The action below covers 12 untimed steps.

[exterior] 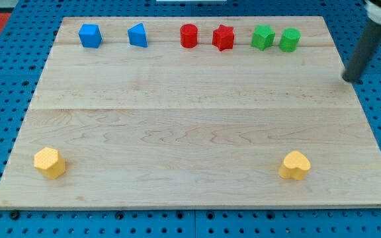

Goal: Push the yellow heart to the left side of the blue triangle

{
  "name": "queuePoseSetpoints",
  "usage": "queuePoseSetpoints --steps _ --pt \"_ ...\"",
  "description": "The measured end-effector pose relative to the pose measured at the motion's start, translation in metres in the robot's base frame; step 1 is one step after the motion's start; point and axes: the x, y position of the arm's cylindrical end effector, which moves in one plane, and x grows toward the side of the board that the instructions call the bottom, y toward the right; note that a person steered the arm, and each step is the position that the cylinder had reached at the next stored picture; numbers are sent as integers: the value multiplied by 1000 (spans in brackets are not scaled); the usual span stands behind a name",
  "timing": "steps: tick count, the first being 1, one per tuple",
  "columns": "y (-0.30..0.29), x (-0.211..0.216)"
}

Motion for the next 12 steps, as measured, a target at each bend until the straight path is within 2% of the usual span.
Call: queuePoseSetpoints --steps 1,3,4,5,6,7,8,9,10,11,12 --pt "-18 114" --pt "-157 140" --pt "-245 137" --pt "-308 129" --pt "-323 137" --pt "-268 133" --pt "-259 167" --pt "-255 169" --pt "-279 197" --pt "-336 178" --pt "-341 121"
